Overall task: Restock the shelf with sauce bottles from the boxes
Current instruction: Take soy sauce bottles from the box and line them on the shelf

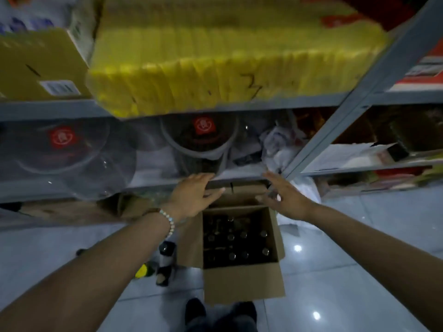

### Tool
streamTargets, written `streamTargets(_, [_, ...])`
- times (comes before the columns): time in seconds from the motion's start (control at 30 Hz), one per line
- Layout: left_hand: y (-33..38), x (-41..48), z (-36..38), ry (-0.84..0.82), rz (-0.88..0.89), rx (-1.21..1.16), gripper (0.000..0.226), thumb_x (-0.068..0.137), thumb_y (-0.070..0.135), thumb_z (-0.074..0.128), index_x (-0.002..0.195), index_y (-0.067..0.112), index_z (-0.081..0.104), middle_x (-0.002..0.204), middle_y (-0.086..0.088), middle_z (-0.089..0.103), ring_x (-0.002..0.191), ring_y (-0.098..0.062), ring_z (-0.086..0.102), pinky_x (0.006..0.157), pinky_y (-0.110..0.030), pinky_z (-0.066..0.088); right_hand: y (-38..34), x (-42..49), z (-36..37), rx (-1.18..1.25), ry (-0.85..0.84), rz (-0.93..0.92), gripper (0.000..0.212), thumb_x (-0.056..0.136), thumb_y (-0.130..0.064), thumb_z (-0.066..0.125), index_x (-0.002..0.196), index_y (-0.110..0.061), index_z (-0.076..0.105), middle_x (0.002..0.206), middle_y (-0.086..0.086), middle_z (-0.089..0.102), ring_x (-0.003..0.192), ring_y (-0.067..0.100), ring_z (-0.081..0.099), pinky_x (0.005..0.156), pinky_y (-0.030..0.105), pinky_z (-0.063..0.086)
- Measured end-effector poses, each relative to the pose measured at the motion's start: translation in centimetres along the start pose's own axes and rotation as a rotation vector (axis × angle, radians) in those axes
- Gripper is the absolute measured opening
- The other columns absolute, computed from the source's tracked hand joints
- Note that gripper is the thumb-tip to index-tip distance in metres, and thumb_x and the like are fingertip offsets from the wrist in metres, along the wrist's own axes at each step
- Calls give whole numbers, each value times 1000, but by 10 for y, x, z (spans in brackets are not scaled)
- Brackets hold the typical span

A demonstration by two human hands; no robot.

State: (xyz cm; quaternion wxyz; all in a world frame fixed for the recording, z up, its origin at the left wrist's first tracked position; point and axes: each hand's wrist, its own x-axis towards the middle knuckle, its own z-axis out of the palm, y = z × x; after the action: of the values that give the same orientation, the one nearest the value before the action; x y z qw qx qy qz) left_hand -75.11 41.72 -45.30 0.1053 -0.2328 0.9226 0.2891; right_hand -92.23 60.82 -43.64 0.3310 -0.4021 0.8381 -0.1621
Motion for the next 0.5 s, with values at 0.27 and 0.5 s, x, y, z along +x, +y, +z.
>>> streamTargets(0.27, [-84,64,167,-93,-246,-122,70,90,61,40,145,19,32,132,-7,55,117,-24,53,91,-36,47,121,80,161,201,-118,118,78,79,-64,57,144,-29,31,147,0,39,134,15,37,106,24,31])
streamTargets(0.5, [-138,103,294,-58,-305,-257,86,78,77,38,142,20,36,141,-3,48,127,-21,46,101,-31,41,203,148,255,390,-217,192,70,89,-43,58,148,-27,23,154,-6,24,140,15,26,100,18,26])
